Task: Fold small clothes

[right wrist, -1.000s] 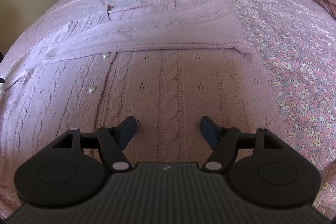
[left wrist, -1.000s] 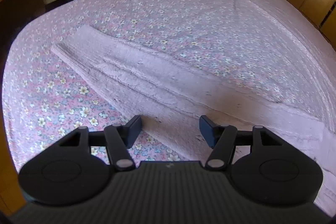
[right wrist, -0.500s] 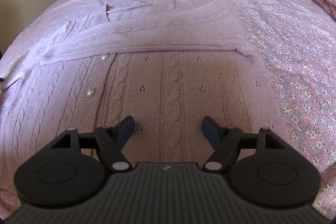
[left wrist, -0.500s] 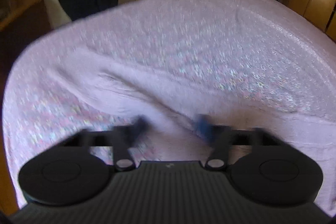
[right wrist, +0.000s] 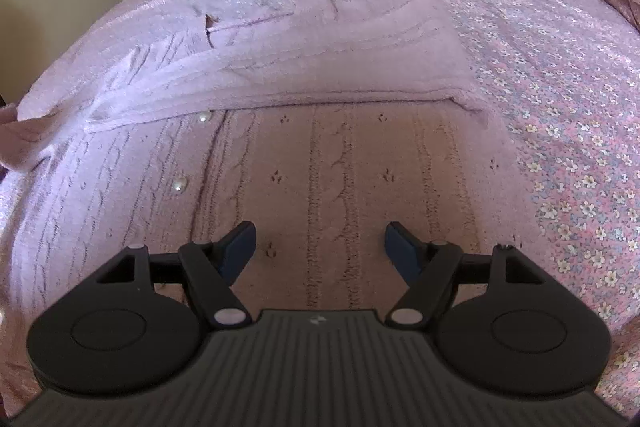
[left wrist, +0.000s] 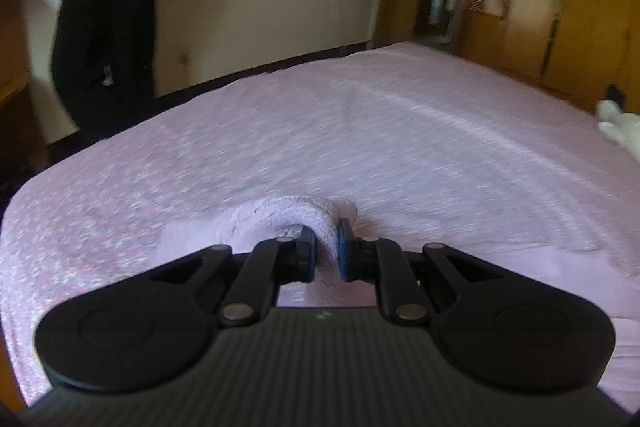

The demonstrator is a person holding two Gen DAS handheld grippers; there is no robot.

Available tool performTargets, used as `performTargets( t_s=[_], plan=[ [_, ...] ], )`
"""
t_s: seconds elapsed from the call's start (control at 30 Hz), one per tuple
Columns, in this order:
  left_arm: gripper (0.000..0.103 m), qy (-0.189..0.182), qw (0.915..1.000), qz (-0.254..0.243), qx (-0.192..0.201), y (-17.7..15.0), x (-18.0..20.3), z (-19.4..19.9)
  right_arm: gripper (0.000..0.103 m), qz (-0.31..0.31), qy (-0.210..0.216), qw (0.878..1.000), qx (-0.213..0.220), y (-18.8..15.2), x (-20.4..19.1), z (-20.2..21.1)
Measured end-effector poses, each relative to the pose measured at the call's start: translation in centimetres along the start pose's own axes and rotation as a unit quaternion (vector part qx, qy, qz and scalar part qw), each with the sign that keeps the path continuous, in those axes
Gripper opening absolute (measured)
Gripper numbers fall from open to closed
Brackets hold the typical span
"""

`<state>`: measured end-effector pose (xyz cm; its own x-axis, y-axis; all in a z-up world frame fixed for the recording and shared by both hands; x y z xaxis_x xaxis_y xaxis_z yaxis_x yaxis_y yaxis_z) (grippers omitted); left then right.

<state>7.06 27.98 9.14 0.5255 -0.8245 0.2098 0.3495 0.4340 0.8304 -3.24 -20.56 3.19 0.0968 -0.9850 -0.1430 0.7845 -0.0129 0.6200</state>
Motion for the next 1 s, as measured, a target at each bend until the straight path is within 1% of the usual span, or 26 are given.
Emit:
performTargets(
  t_s=[0.13,0.27,0.33,0.43,0.53,0.6,0.7,0.8,0.93,1.0],
  plan=[
    [0.013,-0.044,0.9987,-0.02,0.014,0.5,3.5,2.4,0.078,-0.003,0.002,1.0,0.005,-0.1,0.2,0.5],
    [0.013,-0.097,0.9948,-0.025,0.016,0.6,7.2,3.8,0.078,-0.004,0.002,1.0,0.015,-0.1,0.5,1.1],
    [0.013,-0.123,0.9918,-0.029,0.018,0.6,9.1,4.7,0.078,-0.008,0.003,1.0,0.021,-0.1,0.9,1.3],
    [0.013,-0.167,0.9851,-0.04,0.01,0.1,12.6,5.9,0.078,-0.017,0.005,0.999,0.031,-0.2,1.6,1.7],
    [0.013,-0.193,0.9793,-0.06,0.007,-1.4,15.8,6.7,0.078,-0.022,0.009,0.999,0.035,-0.3,2.0,1.9],
    [0.013,-0.212,0.9747,-0.07,-0.005,-2.9,17.9,6.8,0.078,-0.024,0.01,0.999,0.039,-0.3,2.4,2.1],
    [0.013,-0.229,0.9698,-0.076,-0.035,-5.1,20.4,6.7,0.078,-0.034,0.012,0.998,0.042,-0.6,3.0,2.2],
    [0.013,-0.238,0.9649,-0.089,-0.069,-7.6,22.2,5.7,0.078,-0.045,0.013,0.998,0.041,-0.8,3.7,2.0],
    [0.013,-0.236,0.9603,-0.117,-0.092,-10.3,23.8,5.5,0.078,-0.062,0.022,0.997,0.038,-1.2,4.3,1.7],
    [0.014,-0.24,0.9567,-0.129,-0.103,-11.8,23.8,6.5,0.078,-0.063,0.024,0.997,0.037,-1.3,4.4,1.6]
  ],
)
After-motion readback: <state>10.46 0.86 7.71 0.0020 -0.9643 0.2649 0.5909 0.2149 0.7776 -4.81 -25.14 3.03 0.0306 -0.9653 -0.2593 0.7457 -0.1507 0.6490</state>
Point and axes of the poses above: each gripper's, at about its wrist camera, not at the fingertips, and z roughly against the way its jaws point, x to its right, y to its top, the point moved 2 cm from there along -z, roughly the way its jaws point, and after that the axes turned 7 degrees about z, right-handed, at the moved point
